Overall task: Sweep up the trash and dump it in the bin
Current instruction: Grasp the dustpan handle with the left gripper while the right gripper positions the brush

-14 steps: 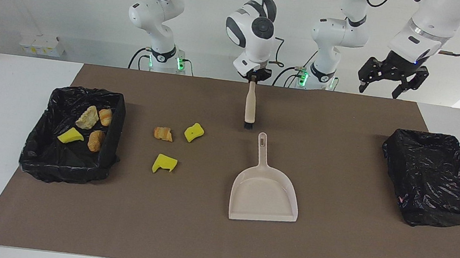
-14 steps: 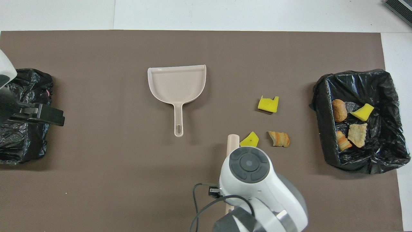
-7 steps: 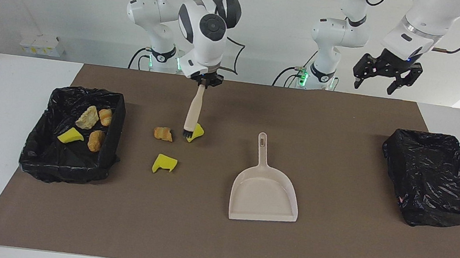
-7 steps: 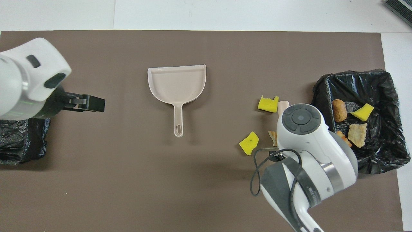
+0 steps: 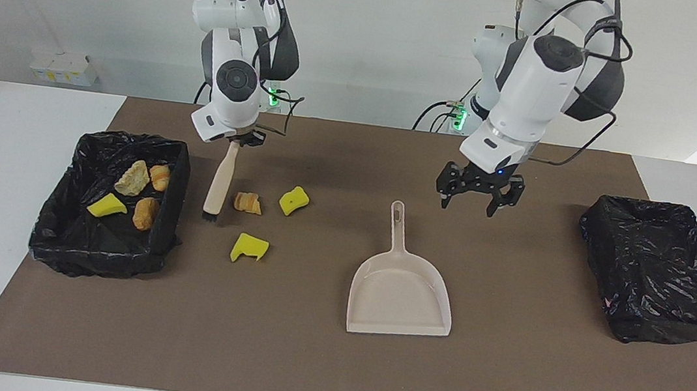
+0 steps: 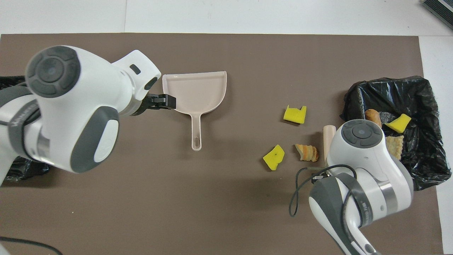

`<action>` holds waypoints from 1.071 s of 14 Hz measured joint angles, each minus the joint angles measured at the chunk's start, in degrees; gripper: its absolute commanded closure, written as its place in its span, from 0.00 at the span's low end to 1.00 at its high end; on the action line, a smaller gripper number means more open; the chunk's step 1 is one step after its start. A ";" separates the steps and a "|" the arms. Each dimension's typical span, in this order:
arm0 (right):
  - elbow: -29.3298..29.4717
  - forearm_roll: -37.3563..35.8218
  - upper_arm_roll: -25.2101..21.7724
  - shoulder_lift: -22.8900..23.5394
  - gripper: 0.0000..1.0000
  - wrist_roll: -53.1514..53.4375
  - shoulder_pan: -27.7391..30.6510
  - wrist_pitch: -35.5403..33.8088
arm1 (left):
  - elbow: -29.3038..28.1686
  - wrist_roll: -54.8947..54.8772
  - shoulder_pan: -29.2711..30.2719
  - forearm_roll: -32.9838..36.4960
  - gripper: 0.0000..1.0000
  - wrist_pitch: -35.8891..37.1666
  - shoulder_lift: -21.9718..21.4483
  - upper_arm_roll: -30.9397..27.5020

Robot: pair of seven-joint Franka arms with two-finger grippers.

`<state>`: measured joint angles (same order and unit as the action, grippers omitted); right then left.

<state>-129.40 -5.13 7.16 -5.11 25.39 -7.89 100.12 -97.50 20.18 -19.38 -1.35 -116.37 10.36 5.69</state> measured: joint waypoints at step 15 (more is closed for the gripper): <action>10.48 11.87 0.37 5.41 1.00 -3.86 -6.73 2.06 | -5.78 6.99 -7.87 2.48 0.78 -13.07 11.01 -0.03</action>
<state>-118.92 6.74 7.53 0.30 21.54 -14.61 102.18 -103.28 27.17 -27.25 1.13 -129.44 21.37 5.66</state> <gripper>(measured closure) 0.740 0.159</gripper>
